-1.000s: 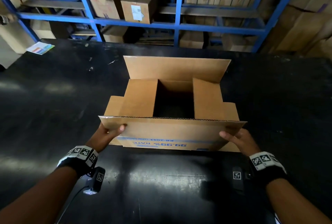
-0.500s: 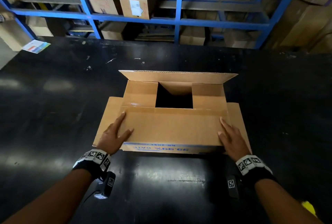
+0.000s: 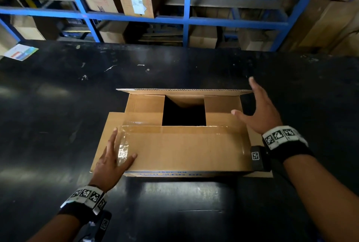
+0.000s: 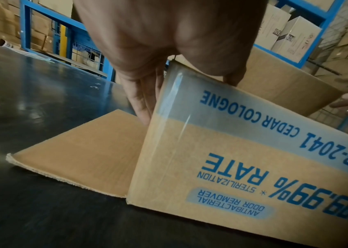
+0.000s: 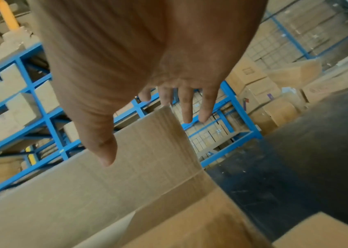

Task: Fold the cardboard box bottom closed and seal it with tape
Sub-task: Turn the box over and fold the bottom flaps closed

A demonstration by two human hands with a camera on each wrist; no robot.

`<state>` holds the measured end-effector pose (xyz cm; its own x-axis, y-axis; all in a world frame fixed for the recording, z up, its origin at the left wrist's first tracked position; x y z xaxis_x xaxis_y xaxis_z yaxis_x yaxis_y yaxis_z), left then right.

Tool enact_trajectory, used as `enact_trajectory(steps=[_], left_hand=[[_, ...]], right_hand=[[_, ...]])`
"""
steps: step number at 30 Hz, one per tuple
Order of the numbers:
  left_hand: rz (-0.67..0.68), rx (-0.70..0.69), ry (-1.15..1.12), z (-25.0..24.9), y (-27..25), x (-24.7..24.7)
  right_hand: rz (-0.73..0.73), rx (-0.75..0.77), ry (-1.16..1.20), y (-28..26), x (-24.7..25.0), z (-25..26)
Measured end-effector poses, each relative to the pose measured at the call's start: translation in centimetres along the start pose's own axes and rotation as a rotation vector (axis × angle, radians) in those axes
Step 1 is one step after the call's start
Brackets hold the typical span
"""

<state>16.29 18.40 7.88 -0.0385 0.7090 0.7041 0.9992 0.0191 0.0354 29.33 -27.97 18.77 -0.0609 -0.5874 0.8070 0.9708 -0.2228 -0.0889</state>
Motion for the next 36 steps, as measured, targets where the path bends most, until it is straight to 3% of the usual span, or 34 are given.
enact_trajectory(steps=[2,5,10,14,19,24,32,36], left_hand=[[0.004,0.044,-0.016,0.1,0.3,0.2],[0.015,0.084,-0.031,-0.2,0.5,0.4],[0.107,0.078,-0.039,0.3,1.4,0.1],[0.227,0.081,-0.058,0.3,3.3,-0.1],[0.120,0.206,-0.040,-0.1,4.1,0.0],[0.127,0.224,0.026,-2.5,6.1,2.3],[0.199,0.110,0.054,-12.1,8.7,13.3],[0.213,0.125,0.041,-12.7,7.1,13.7]], right_hand=[[0.068,0.048,-0.142,0.4,-1.1,-0.7],[0.181,-0.028,-0.236,-1.3,-3.3,-4.1],[0.386,-0.177,-0.078,-5.8,-6.6,-9.4],[0.403,-0.215,0.037,-6.9,-8.0,-8.9],[0.370,-0.264,0.065,-7.0,-8.6,-7.6],[0.355,-0.295,-0.028,-5.4,-6.0,-5.7],[0.435,-0.239,-0.169,-4.3,5.5,1.7],[0.443,-0.237,-0.176,-5.6,6.3,2.2]])
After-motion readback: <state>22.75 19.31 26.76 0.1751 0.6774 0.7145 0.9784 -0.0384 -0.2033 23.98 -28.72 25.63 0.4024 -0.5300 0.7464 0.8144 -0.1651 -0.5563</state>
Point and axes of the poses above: each hand's wrist, its own y-axis towards the middle knuckle, its own x-axis out of the back of the hand, z = x × y, the point moved 6 cm from there along y, towards the middle knuckle, and after that the axes turned 11 degrees about -x, right-handed, at the moved point
